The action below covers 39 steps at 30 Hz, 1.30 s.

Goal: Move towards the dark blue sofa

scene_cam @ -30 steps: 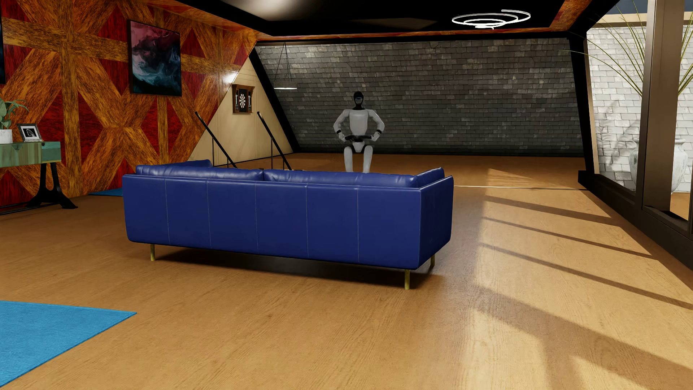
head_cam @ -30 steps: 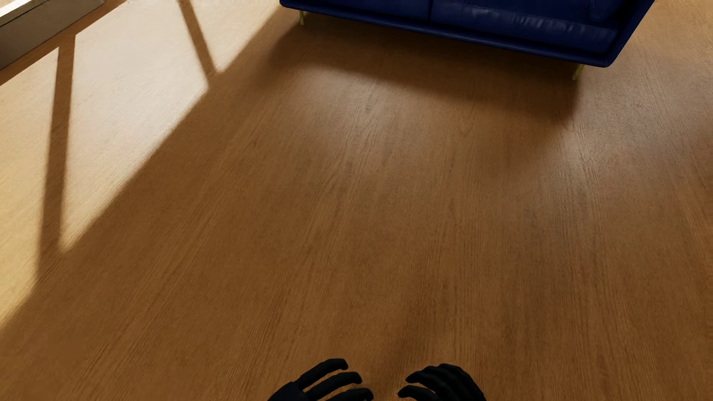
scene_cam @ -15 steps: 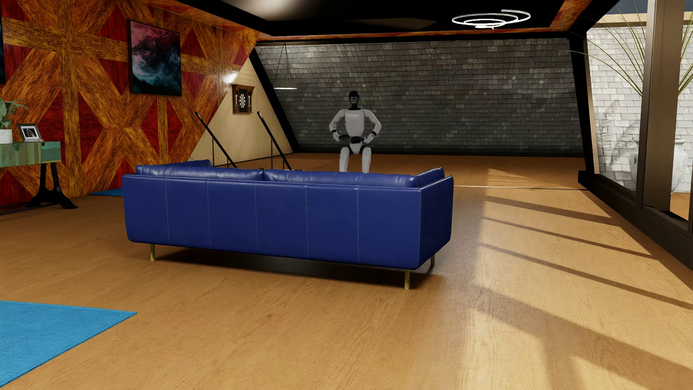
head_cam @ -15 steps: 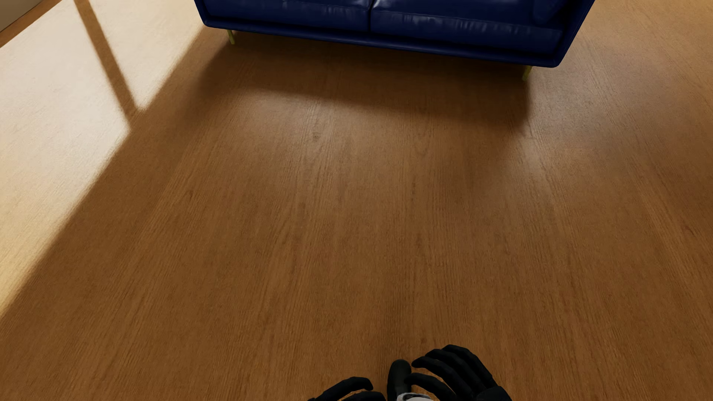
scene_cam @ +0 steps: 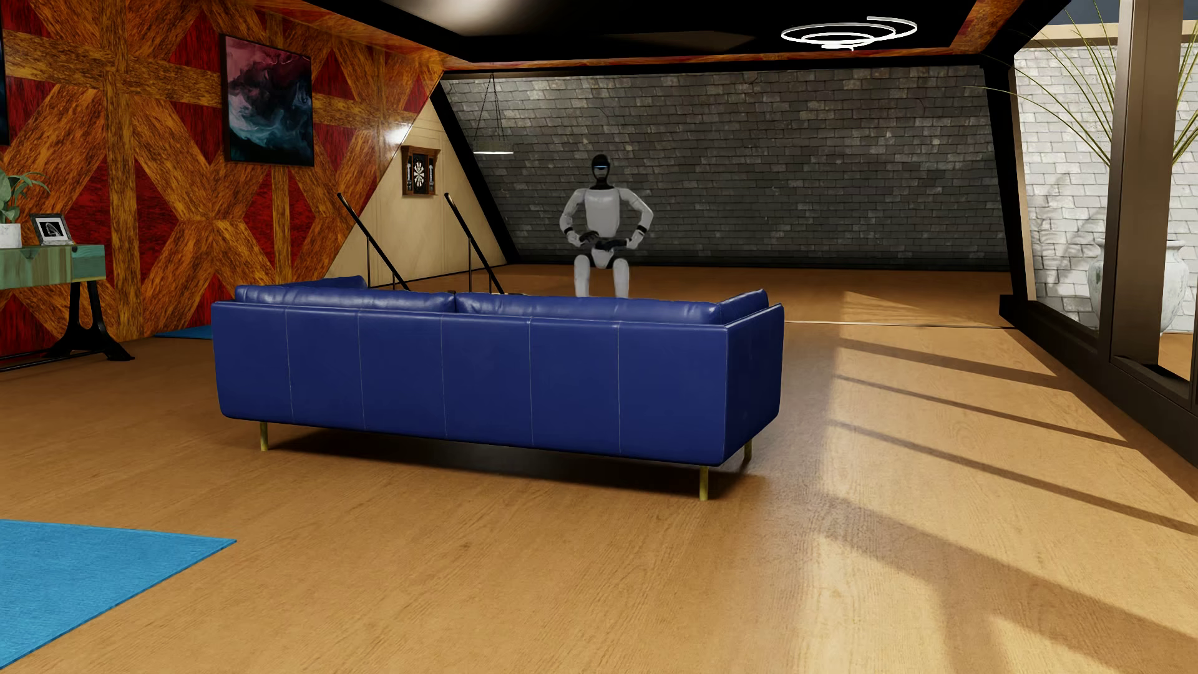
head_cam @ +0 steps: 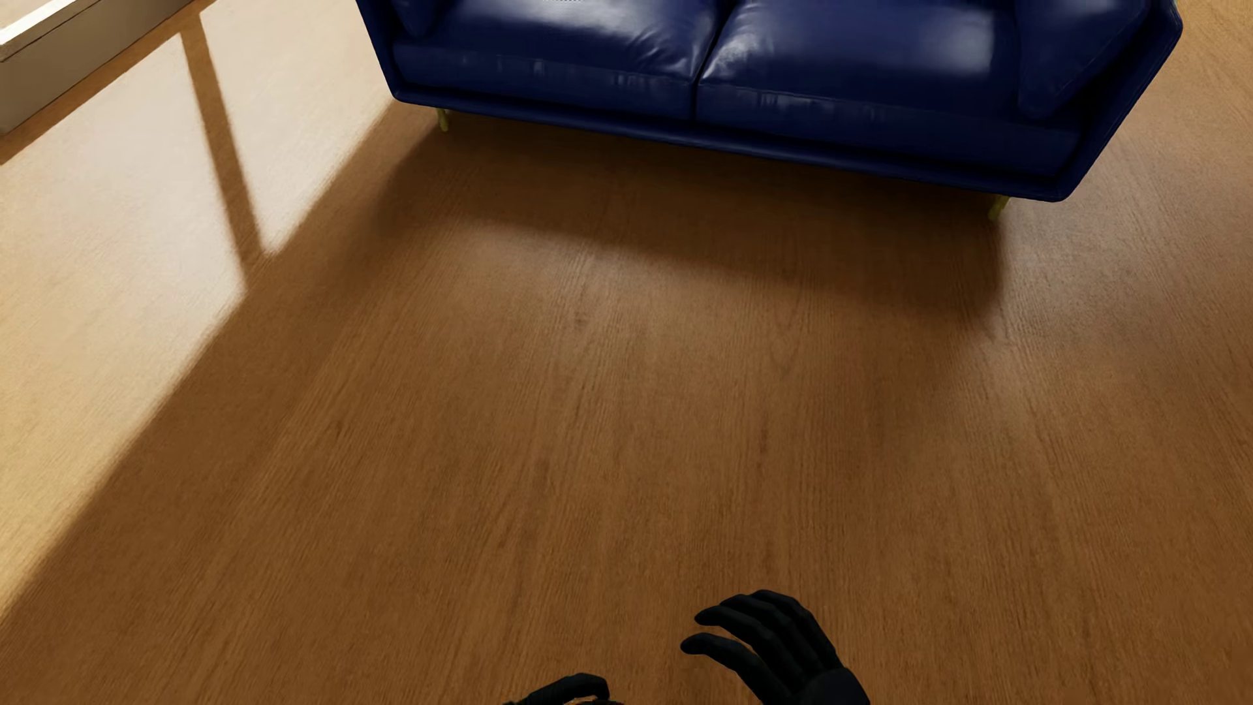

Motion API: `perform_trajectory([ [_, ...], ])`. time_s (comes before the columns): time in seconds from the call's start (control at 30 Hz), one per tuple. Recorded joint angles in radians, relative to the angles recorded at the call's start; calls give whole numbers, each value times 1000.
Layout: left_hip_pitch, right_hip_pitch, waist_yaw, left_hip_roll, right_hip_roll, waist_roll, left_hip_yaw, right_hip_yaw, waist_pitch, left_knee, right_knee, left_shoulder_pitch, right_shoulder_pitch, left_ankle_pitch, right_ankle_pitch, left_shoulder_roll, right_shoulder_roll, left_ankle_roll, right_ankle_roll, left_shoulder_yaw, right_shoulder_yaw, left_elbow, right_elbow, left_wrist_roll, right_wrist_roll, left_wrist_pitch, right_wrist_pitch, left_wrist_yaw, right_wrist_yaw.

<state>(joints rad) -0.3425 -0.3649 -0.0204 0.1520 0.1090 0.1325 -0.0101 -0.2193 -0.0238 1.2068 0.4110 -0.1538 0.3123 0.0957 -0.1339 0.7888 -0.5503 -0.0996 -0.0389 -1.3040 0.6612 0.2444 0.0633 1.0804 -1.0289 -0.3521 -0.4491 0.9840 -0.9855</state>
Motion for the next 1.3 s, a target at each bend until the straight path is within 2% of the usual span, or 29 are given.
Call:
perform_trajectory([
  [0.03,-56,29,1,-1,13,8,-18,-10,4,24,7,-5,-15,-50,-25,-5,-3,-1,-6,11,16,-10,-2,3,17,5,13,1,0],
  [0.1,-144,92,5,1,34,15,-31,-20,10,-33,15,17,-4,-173,-70,6,-16,28,-13,37,30,-34,17,36,4,23,16,1,0],
  [0.13,-176,123,9,-1,41,15,-24,-20,12,-109,13,31,-3,-228,-87,12,-21,50,-15,50,42,-37,31,49,4,27,20,1,0],
  [0.17,-204,153,13,-5,46,14,-10,-17,14,-204,4,44,-5,-256,-100,15,-24,48,-16,66,54,-40,40,60,11,29,24,0,0],
  [0.2,-228,182,18,-14,51,12,4,-12,15,-310,-8,56,-8,-268,-111,15,-25,73,-17,85,64,-43,46,71,21,27,26,-2,0],
  [0.23,-247,210,25,-30,55,9,17,-7,15,-423,-24,70,-14,-252,-119,12,-25,99,-18,107,70,-45,49,85,29,21,26,-3,0],
  [0.27,-261,238,31,-46,60,6,33,-1,15,-541,-40,71,-11,-209,-126,12,-25,96,-19,112,80,-48,43,84,31,22,34,-3,0],
  [0.33,-262,292,41,-93,67,-2,40,13,13,-795,-78,84,-15,-89,-130,2,-34,63,-19,130,97,-49,37,83,41,26,44,-6,0],
  [0.37,-251,321,45,-121,70,-8,25,23,12,-910,-97,94,-20,-73,-133,-3,-40,63,-18,144,105,-50,35,87,49,27,47,-9,0],
  [0.43,-235,381,49,-163,76,-20,-14,45,9,-1016,-122,103,-19,-58,-141,-25,-51,12,-14,186,108,-37,35,102,58,12,46,-27,1],
  [0.5,-218,442,53,-203,71,-37,-65,73,5,-967,-123,115,-17,53,-132,-41,-51,122,-10,230,101,-43,46,131,74,-5,46,-37,1],
  [0.53,-195,463,55,-203,59,-49,-45,84,1,-954,-110,111,-9,88,-110,-52,-42,131,4,248,85,-45,57,155,83,-16,46,-14,0],
  [0.6,-147,476,62,-221,18,-83,-10,111,-7,-932,-45,99,18,45,-14,-91,-19,156,45,282,43,-76,85,187,87,-38,44,1,0],
  [0.63,-121,463,67,-229,-4,-99,9,129,-10,-923,17,99,28,14,68,-96,-24,170,83,287,36,-75,97,193,78,-43,39,2,0],
  [0.73,-75,302,76,-248,-66,-137,84,204,-3,-848,403,111,-5,-95,314,-104,-116,190,282,270,84,-33,102,193,29,-45,30,-3,1],
  [0.8,-41,143,88,-259,-175,-163,143,137,9,-814,679,110,-37,-161,507,-127,-149,195,287,254,113,-44,97,163,23,-54,31,1,0],
  [0.83,-17,70,86,-272,-204,-177,162,163,14,-809,769,103,-44,-186,470,-136,-149,196,288,246,115,-59,92,151,33,-58,32,1,0],
  [0.87,5,5,80,-284,-235,-189,174,193,17,-801,816,90,-42,-212,343,-139,-147,197,294,233,108,-67,81,143,35,-59,36,1,0],
  [0.9,25,-53,72,-295,-275,-199,180,195,20,-784,827,102,-55,-241,222,-137,-158,196,253,218,105,-75,76,153,40,-54,39,2,0],
  [0.93,50,-100,61,-302,-300,-206,178,185,21,-776,794,104,-56,-267,129,-130,-162,195,191,198,100,-65,65,150,27,-51,45,2,0],
  [1.0,96,-171,37,-310,-310,-209,164,171,24,-768,627,101,-43,-311,-14,-118,-163,192,117,157,84,-36,42,123,-4,-43,53,1,0],
  [1.07,145,-215,19,-309,-310,-203,146,121,24,-792,375,95,-33,-335,-32,-116,-148,187,88,137,67,-27,25,106,-14,-34,52,1,0],
  [1.1,169,-226,13,-308,-300,-198,137,97,23,-811,230,91,-29,-343,11,-119,-140,185,84,134,58,-30,22,103,-14,-32,50,2,0],
  [1.17,219,-219,11,-305,-258,-186,118,74,18,-855,-79,88,-20,-351,109,-124,-123,180,127,135,44,-40,24,94,-15,-30,48,2,0],
  [1.23,273,-227,11,-308,-217,-173,100,128,14,-875,-218,88,-33,-368,97,-128,-115,172,229,143,43,-39,31,83,-21,-30,43,2,1],
  [1.3,336,-218,11,-300,-177,-159,78,193,9,-888,-175,110,-37,-372,223,-124,-107,156,173,165,41,-40,11,82,-23,-26,31,2,0],
])
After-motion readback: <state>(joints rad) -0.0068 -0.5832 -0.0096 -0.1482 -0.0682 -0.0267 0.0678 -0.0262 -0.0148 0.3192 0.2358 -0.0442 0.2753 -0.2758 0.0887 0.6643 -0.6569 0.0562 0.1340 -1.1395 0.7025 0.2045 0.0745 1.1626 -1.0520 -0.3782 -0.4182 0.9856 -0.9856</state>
